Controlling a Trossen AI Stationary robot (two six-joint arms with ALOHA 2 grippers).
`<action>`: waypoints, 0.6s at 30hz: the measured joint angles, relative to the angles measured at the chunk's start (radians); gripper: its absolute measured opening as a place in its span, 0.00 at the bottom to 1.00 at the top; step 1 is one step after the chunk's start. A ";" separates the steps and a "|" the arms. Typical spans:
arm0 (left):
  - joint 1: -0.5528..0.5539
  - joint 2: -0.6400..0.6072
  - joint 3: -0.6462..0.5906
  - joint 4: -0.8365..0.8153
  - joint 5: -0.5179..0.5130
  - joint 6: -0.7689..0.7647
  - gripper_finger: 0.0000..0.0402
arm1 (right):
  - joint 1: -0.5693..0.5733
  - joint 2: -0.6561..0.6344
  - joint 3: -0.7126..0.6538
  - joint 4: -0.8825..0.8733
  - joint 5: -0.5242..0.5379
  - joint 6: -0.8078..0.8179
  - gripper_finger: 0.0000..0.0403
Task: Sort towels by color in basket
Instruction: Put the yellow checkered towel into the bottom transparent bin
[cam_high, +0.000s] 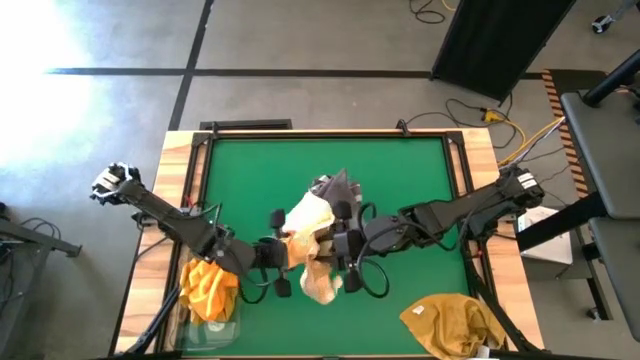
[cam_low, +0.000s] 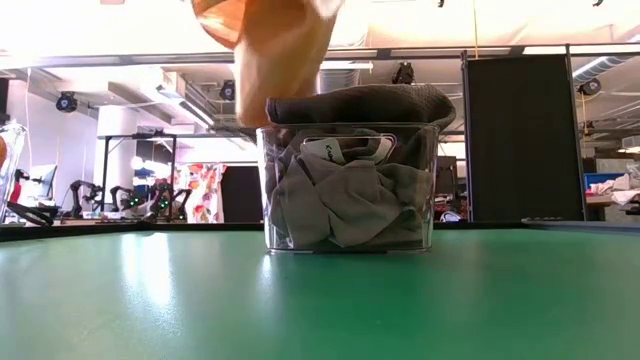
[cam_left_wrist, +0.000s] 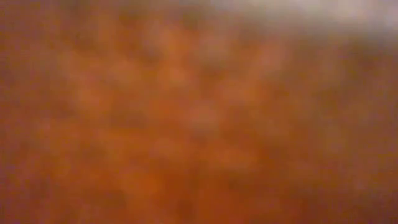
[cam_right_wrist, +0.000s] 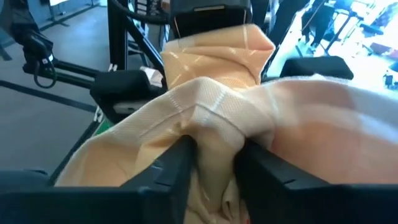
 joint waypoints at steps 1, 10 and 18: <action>0.000 0.000 0.037 -0.089 0.000 -0.037 0.09 | 0.000 -0.004 0.000 -0.010 0.001 0.000 0.34; -0.070 0.001 0.417 -0.805 -0.019 -0.319 0.12 | 0.000 -0.079 0.016 -0.155 0.018 0.056 0.49; -0.245 0.009 0.613 -1.381 0.110 -0.980 0.12 | 0.001 -0.111 0.010 -0.471 0.055 0.211 0.51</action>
